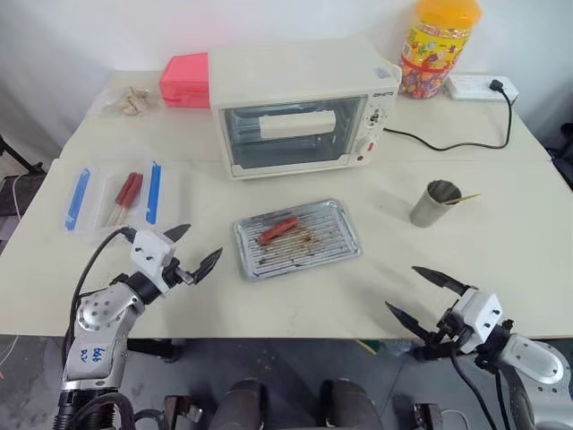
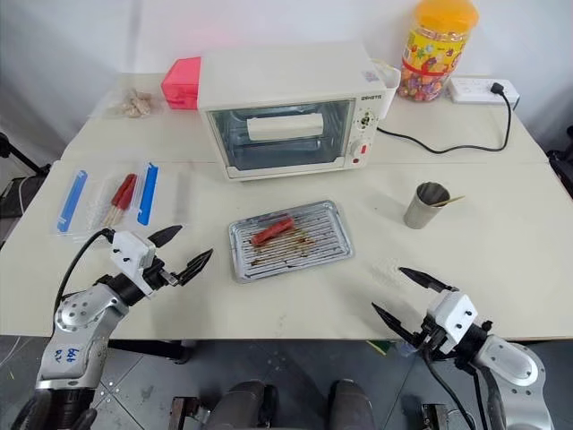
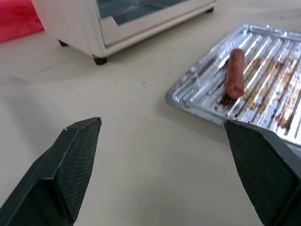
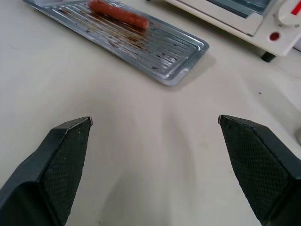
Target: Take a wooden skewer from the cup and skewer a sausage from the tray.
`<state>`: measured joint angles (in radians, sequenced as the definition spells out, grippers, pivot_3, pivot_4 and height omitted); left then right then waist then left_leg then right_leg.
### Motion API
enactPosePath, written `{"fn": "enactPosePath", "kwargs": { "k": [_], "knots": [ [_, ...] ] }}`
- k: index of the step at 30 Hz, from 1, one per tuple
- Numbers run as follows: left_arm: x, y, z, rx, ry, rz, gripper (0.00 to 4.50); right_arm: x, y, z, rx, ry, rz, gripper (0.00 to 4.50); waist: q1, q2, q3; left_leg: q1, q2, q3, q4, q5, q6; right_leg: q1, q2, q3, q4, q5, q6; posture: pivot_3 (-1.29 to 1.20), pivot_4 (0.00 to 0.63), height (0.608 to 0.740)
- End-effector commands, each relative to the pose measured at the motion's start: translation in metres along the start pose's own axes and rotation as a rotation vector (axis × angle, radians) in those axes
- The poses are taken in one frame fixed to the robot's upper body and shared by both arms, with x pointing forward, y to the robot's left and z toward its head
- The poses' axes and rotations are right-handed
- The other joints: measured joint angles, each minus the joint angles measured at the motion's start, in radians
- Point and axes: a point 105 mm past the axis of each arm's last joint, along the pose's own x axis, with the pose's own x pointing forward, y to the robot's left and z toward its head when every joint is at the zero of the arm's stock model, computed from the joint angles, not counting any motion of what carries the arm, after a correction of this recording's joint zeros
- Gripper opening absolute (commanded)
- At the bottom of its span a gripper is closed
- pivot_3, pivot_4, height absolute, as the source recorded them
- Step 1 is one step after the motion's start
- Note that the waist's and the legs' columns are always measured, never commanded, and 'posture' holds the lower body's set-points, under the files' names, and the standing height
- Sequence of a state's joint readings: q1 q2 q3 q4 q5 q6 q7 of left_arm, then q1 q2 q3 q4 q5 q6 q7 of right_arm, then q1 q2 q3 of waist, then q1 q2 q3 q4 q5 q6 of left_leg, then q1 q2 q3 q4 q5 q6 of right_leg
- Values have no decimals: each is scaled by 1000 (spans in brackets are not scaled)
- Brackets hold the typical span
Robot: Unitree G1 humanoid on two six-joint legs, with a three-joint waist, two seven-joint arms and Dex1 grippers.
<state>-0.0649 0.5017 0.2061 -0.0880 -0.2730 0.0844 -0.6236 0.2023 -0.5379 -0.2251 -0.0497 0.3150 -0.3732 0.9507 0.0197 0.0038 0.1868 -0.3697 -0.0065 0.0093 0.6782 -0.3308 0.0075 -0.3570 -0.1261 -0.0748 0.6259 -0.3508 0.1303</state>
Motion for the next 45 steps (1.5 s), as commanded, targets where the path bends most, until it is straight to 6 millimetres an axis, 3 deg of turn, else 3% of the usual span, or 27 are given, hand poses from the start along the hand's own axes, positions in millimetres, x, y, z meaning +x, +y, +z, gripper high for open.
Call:
{"fn": "enactPosePath", "kwargs": {
  "k": [1, 3, 5, 7, 10, 14, 16, 20, 25, 29, 35, 45],
  "knots": [
    [-1, 2, 10, 47, -28, -43, 4445, 4, -2, 11, -37, -43, 9, 4500, 1, 0, 0, 0, 0, 0, 0, 0, 0, 0, 0, 0, 0, 0, 0, 0, 150, 740],
    [0, 0, 20, 12, -84, -83, 4445, 1, -10, 15, -18, -41, -23, 4500, 3, 0, 0, 0, 0, 0, 0, 0, 0, 0, 0, 0, 0, 0, 0, 0, 150, 740],
    [-4, -16, 34, -3, -139, -246, 4445, -8, -21, 19, 20, -31, -66, 4500, 5, 0, 0, -1, -1, 0, 1, 0, 0, 0, -2, 0, 0, 0, 0, 0, 150, 740],
    [-10, -35, 44, 4, -138, -432, 4445, -26, -45, 25, -7, -14, -171, 4500, 6, 0, 0, -1, -1, -1, 1, 0, 0, 0, -4, 0, 0, 0, 0, 0, 150, 740],
    [-11, -43, 49, -6, -120, -515, 4445, -42, -63, 30, -45, 5, -250, 4500, 3, 1, 0, -1, -1, -1, 1, 0, 0, 1, -4, 0, -1, 0, 0, 0, 150, 740],
    [-13, -64, 59, -78, -124, -681, 4445, -82, -99, 23, -81, 80, -409, 4500, 2, 1, 0, 0, 0, -1, 0, 0, 0, 2, -3, 0, -2, 0, 0, 0, 150, 740],
    [-12, -65, 66, -110, -155, -694, 4445, -85, -104, 23, -82, 91, -407, 4500, 2, 1, 0, 0, -1, 0, 0, 0, 1, 2, -2, 0, -2, 0, 0, 0, 150, 740],
    [-9, -63, 75, -124, -182, -684, 4445, -76, -107, 32, -105, 105, -294, 4500, -2, 3, 1, 0, 0, 0, 0, 0, 1, 2, -3, 0, -2, 0, 0, 0, 150, 740],
    [-5, -68, 79, -101, -212, -689, 4445, -58, -139, 60, -51, 125, -162, 4500, -13, 6, 3, 0, 0, 1, 1, 0, 1, 2, -1, 0, -2, 0, 0, 0, 150, 740],
    [-1, -72, 78, -112, -221, -698, 4445, -35, -157, 76, 5, 283, 25, 4500, -19, 7, 3, -1, 0, 0, 1, 0, 2, 2, -2, 0, -2, 0, 0, 0, 150, 740],
    [4, -75, 76, -108, -221, -686, 4445, -10, -180, 88, 31, 473, 118, 4500, -21, 8, 4, -3, 0, -1, 1, 0, 2, 1, -4, -1, -4, 0, 0, 0, 150, 740],
    [2, -81, 71, -107, -214, -665, 4445, 12, -199, 76, 7, 652, 166, 4500, -21, 8, 4, -6, -1, -1, 1, 0, 2, -3, -3, -2, -4, 0, 0, 0, 150, 740]
  ]
}}
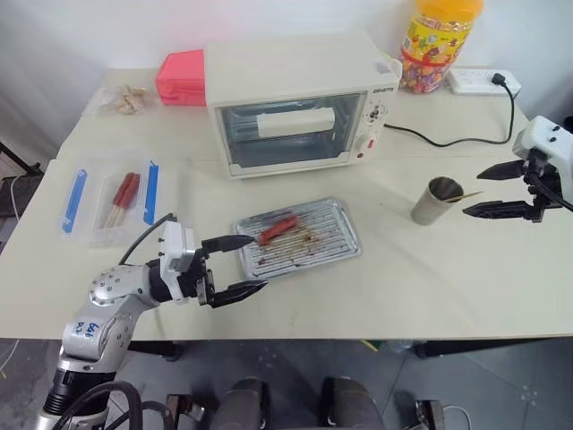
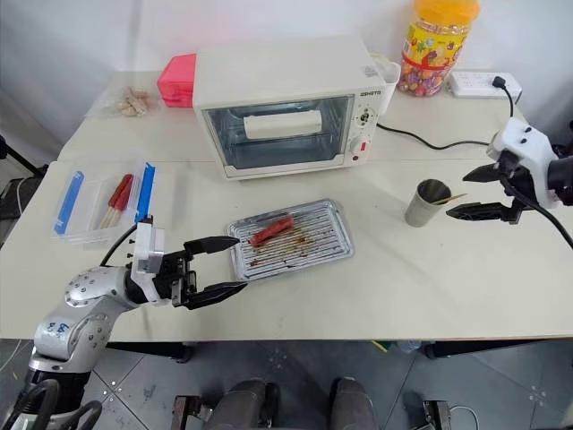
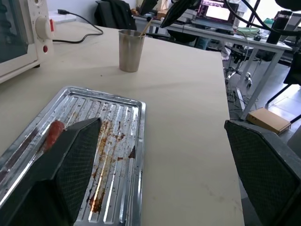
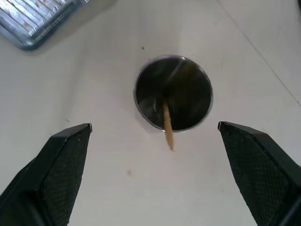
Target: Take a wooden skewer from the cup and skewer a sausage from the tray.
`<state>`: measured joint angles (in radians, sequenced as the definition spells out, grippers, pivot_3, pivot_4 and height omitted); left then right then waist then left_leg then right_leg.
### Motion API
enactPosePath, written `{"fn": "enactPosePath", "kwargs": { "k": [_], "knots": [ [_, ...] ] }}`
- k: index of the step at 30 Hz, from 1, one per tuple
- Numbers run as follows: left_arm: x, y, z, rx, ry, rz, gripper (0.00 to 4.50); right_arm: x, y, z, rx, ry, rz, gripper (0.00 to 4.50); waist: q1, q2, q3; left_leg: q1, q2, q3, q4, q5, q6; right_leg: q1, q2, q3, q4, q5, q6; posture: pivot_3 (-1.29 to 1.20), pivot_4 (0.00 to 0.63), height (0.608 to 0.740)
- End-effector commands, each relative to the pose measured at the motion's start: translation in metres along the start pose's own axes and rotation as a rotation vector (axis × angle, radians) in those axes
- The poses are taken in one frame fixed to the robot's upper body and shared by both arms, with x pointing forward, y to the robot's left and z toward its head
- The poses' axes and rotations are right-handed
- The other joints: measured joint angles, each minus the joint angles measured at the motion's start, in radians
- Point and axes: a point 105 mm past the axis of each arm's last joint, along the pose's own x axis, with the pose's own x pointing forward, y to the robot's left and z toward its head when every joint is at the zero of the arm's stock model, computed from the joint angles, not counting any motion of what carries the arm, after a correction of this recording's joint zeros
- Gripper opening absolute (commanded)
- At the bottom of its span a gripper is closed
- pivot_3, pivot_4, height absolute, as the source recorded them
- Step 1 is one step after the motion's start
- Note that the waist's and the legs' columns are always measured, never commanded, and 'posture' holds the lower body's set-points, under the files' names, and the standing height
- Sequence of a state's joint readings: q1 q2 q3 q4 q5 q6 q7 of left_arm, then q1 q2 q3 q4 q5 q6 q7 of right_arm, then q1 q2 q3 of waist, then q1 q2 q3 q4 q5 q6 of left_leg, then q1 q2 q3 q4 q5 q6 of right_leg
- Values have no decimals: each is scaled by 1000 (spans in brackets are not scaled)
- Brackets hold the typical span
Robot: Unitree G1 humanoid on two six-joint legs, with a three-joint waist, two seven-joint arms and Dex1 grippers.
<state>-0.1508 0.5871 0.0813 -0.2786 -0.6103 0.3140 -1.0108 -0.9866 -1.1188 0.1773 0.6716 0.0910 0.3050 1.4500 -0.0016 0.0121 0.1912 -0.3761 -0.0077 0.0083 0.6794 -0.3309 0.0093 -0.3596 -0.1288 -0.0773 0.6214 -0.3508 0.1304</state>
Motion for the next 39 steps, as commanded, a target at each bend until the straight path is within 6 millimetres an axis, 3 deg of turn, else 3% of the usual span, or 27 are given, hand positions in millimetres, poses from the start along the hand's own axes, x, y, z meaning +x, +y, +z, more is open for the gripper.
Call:
{"fn": "enactPosePath", "kwargs": {
  "k": [1, 2, 6, 13, 17, 32, 39],
  "knots": [
    [3, -5, 9, 55, -18, -8, 4445, -1, -9, -2, -9, 18, -26, 4500, 1, 0, 0, 0, 0, 0, 0, 0, 0, 0, 0, 0, 0, 0, 0, 0, 150, 740],
    [3, -5, 9, 55, -17, -6, 4445, 0, -10, -3, -6, 20, -24, 4500, 1, 0, 0, 0, 0, 0, 0, 0, 0, 0, 0, 0, 0, 0, 0, 0, 150, 740],
    [2, -5, 10, 58, -14, 5, 4500, 7, -10, -1, -14, 5, 6, 3628, -1, 0, 0, 0, 0, 0, 0, 0, 0, 0, 1, 0, 1, 0, 0, 0, 150, 740],
    [1, -5, 10, 61, -11, 15, 4500, 8, -12, 1, -32, 6, 13, 1127, 0, 0, 0, 0, 0, 0, 0, 0, 0, -1, 1, 0, 1, 0, 0, 0, 150, 740],
    [0, -6, 9, 57, -10, 17, 4500, 4, -10, 2, -32, -1, 33, 70, -1, 0, 0, 0, 0, 0, 0, 0, 0, 0, 1, 0, 1, 0, 0, 0, 150, 740],
    [-2, -4, 6, 57, -1, 20, 4500, -1, -7, 3, -32, -4, 56, 25, -1, 0, 0, 0, 0, 1, 0, 0, 0, 0, 1, 0, 1, 0, 0, 0, 150, 740],
    [-2, -3, 4, 53, -4, 30, 4500, -24, -11, 19, -73, -32, 46, 25, 0, 2, 1, 0, 0, 1, 0, 0, 0, -1, 1, 1, 1, 0, 0, 0, 150, 740]
  ]
}}
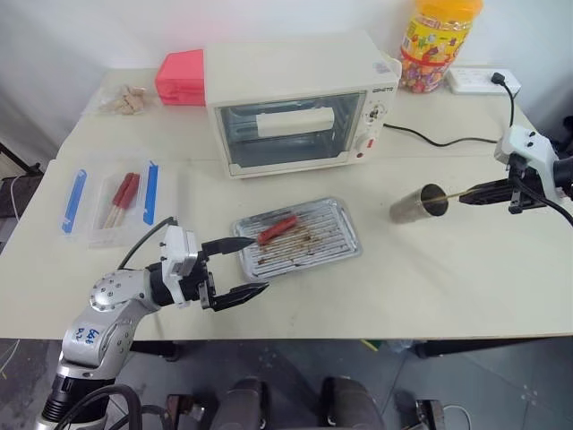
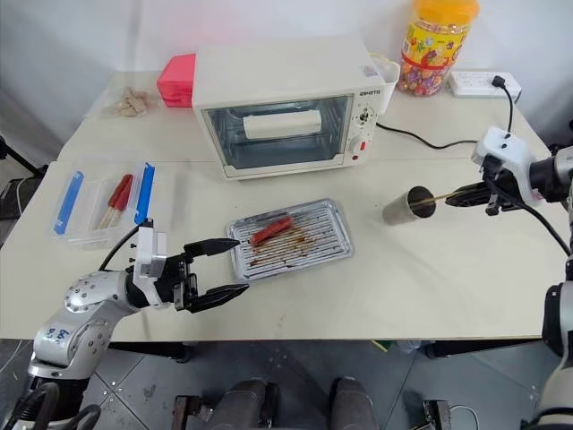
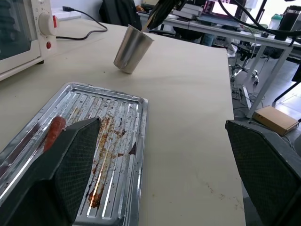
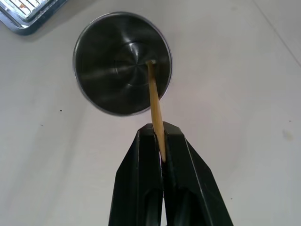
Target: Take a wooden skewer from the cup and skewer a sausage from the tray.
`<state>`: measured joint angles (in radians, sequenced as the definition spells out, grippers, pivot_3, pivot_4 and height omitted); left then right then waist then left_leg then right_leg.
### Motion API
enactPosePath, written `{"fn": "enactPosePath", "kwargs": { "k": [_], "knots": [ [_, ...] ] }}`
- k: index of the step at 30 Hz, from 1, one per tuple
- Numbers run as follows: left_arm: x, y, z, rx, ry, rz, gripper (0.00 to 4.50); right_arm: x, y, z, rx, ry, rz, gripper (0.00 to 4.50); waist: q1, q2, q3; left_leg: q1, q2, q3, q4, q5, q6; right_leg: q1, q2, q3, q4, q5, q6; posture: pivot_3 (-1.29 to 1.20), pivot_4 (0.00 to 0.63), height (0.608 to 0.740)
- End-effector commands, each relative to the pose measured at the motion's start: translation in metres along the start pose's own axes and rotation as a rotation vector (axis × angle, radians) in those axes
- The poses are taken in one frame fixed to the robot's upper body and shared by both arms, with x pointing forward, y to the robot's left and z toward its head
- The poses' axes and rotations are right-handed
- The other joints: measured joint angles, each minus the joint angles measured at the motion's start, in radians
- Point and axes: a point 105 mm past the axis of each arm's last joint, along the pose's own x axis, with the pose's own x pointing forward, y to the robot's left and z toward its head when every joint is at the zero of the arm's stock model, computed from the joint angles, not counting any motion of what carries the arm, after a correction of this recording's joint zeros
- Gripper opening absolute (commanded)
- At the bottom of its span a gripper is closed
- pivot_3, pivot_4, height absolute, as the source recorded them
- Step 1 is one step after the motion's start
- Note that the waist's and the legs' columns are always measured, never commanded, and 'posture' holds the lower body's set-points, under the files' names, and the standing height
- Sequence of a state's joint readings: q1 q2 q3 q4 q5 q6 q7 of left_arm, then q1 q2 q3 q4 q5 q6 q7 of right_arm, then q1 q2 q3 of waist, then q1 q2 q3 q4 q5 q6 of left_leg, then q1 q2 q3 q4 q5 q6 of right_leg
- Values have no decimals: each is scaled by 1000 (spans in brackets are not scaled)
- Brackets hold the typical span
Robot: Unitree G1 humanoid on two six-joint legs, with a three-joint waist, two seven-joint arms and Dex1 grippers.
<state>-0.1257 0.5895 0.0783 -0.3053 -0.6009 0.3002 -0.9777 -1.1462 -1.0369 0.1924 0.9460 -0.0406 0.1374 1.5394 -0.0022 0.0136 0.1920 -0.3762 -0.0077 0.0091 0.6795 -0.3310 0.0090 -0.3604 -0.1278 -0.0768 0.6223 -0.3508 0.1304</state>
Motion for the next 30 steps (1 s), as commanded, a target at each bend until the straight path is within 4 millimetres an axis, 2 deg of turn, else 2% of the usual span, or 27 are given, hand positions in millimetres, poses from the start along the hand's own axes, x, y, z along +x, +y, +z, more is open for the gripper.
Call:
{"fn": "enactPosePath", "kwargs": {
  "k": [1, 12, 15, 17, 21, 23, 26, 29, 30],
  "knots": [
    [-2, -1, 5, 37, -13, 5, 4500, -35, -2, 20, -58, -44, -19, 25, 1, 0, 0, 0, 0, 0, 0, 0, 0, 0, 0, 0, 0, 0, 0, 0, 150, 740],
    [-2, 2, -2, 29, -24, 19, 4500, -67, 4, 47, -159, -86, -36, 25, 3, 0, 0, 0, 0, 0, -1, 0, 0, -1, 0, 0, 0, 0, 0, 0, 150, 740],
    [-9, 4, -4, 23, -18, 40, 4500, -78, 11, 58, -176, -145, -22, 25, 3, 0, 0, 0, 0, 0, -1, 0, -1, -1, 0, 0, -1, 0, 0, 0, 150, 740],
    [-15, 5, -7, 18, -6, 55, 4500, -82, 19, 69, -140, -248, 17, 25, 2, 0, 0, 0, 0, 0, -1, -1, -1, -1, -1, 0, -1, 0, 0, 0, 150, 740],
    [-36, 11, -12, 13, 33, 113, 4500, -81, 43, 80, -120, -354, 136, 25, 1, 0, 0, 0, 2, 0, -1, -1, -2, -1, -2, 0, -1, 0, 0, 0, 150, 740],
    [-47, 16, -13, 13, 48, 156, 4500, -71, 59, 82, -116, -401, 232, 25, 1, 0, 0, 0, 3, 0, -1, -1, -2, -1, -2, 0, -1, 0, 0, 0, 150, 740],
    [-68, 23, -15, -8, 79, 247, 4500, -32, 93, 79, -168, -476, 384, 25, 0, -1, 0, 0, 3, -1, -1, -2, -2, 0, -3, 0, -1, 0, 0, 0, 150, 740],
    [-93, 25, -17, 2, 114, 369, 4500, 14, 120, 82, -248, -642, 377, 25, 0, -4, 0, 1, 3, -1, 0, -2, -2, 1, -3, -1, 0, 0, 0, 0, 150, 740],
    [-98, 24, -17, 2, 118, 396, 4500, 21, 125, 84, -267, -690, 354, 25, 0, -4, 0, 2, 4, 0, 0, -2, -2, 1, -3, -1, 0, 0, 0, 0, 150, 740]
  ]
}}
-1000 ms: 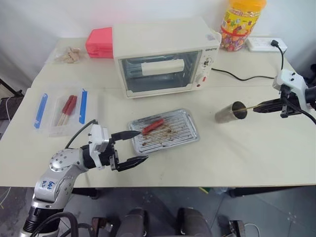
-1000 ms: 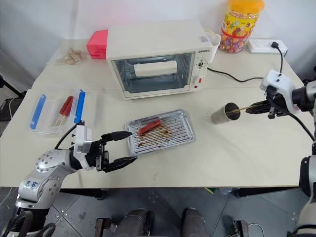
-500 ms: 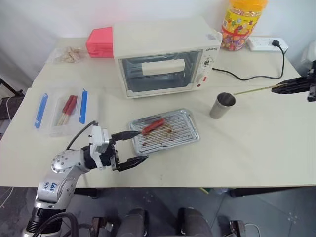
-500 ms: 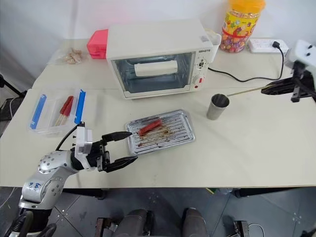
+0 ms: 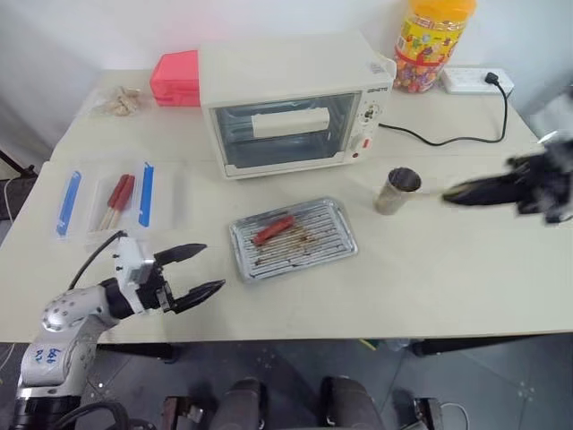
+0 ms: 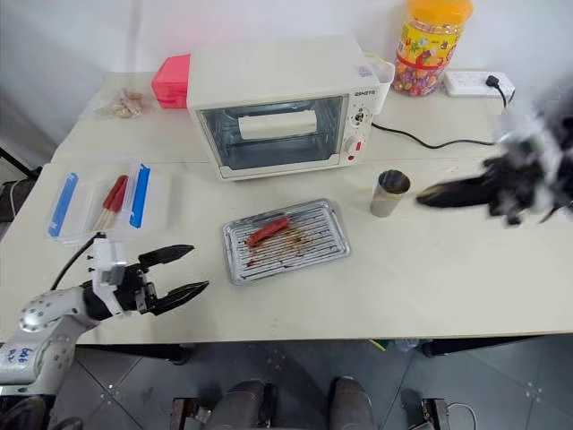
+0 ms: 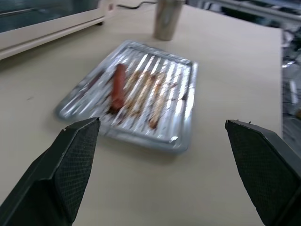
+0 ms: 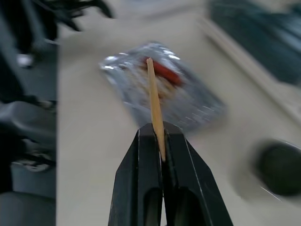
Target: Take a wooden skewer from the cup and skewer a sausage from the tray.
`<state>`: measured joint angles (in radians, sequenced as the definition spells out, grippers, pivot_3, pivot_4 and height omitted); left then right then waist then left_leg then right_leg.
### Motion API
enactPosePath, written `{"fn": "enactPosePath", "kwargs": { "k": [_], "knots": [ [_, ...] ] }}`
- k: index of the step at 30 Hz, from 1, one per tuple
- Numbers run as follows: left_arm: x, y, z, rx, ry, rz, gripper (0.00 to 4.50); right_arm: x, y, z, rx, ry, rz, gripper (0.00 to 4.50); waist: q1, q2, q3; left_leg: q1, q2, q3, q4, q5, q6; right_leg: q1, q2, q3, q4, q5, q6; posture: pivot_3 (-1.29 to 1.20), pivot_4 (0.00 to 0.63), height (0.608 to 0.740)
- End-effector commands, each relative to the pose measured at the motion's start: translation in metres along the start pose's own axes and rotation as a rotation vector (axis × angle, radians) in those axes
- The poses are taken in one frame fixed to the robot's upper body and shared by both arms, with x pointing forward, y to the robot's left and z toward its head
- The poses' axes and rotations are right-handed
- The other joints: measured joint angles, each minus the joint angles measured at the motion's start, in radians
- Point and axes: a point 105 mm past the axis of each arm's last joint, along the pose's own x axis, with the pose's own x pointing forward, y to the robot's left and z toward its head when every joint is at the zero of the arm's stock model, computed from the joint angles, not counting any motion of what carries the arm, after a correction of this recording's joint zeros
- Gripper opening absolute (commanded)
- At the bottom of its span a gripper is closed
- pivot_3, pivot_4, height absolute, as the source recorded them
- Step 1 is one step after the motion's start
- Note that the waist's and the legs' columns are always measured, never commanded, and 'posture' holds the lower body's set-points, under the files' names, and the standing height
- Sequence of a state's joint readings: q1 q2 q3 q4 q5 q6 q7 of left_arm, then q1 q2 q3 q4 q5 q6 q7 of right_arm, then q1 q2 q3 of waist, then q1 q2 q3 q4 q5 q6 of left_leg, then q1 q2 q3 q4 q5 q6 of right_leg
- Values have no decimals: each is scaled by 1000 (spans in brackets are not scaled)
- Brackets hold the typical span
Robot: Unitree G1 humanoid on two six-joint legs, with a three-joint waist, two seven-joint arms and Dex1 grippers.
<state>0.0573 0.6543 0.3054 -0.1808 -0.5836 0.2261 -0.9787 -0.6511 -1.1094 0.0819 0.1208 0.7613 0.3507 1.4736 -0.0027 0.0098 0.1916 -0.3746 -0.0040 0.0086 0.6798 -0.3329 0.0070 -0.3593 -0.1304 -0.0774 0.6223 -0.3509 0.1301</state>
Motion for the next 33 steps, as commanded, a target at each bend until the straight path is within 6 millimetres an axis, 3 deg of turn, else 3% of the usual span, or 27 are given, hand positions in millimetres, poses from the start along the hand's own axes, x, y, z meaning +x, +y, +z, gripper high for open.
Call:
{"fn": "enactPosePath", "kwargs": {
  "k": [1, 5, 8, 12, 16, 22, 33],
  "knots": [
    [-23, 8, 5, 38, 11, 122, 4500, 26, 6, 10, -210, -145, -57, 25, 2, 1, 1, 0, 0, 0, 0, 0, 0, 0, 0, 0, 0, 0, 0, 0, 150, 740],
    [-55, 9, 0, 25, 22, 286, 4500, 46, 18, -11, -263, -196, -39, 25, 16, 1, 2, -2, -3, 0, 1, 0, 1, -1, 0, -1, 1, 0, 0, 0, 150, 740],
    [-62, 5, 0, 41, 25, 322, 4500, 52, 17, -12, -280, -232, -48, 25, 24, -3, 1, 0, -3, -1, 2, -1, 2, 2, 0, 0, -1, 0, 1, 0, 150, 740],
    [-41, -10, 11, 34, -27, 199, 4500, 66, 17, -5, -285, -275, -6, 25, 26, -3, 1, 1, -2, -1, 3, -1, 2, 2, -2, 0, -2, 0, 1, 0, 150, 740],
    [2, -32, 29, 47, -85, -73, 4500, 90, 32, -4, -261, -283, 142, 25, 24, -3, 1, 1, -2, -2, 2, -1, 1, 2, -2, 1, -1, 0, 0, 0, 150, 740],
    [44, -45, 49, 48, -160, -291, 4500, 105, 36, 2, -238, -297, 217, 25, 14, -3, 1, 1, -2, -1, 1, -1, 1, 1, 1, 0, 0, 0, 0, 0, 150, 740],
    [71, -61, 59, -11, -218, -408, 4500, 118, 35, 4, -237, -305, 224, 25, 1, -3, 1, 1, -2, -1, 2, -1, 1, 1, 4, 0, 1, 0, 0, 0, 150, 740]
  ]
}}
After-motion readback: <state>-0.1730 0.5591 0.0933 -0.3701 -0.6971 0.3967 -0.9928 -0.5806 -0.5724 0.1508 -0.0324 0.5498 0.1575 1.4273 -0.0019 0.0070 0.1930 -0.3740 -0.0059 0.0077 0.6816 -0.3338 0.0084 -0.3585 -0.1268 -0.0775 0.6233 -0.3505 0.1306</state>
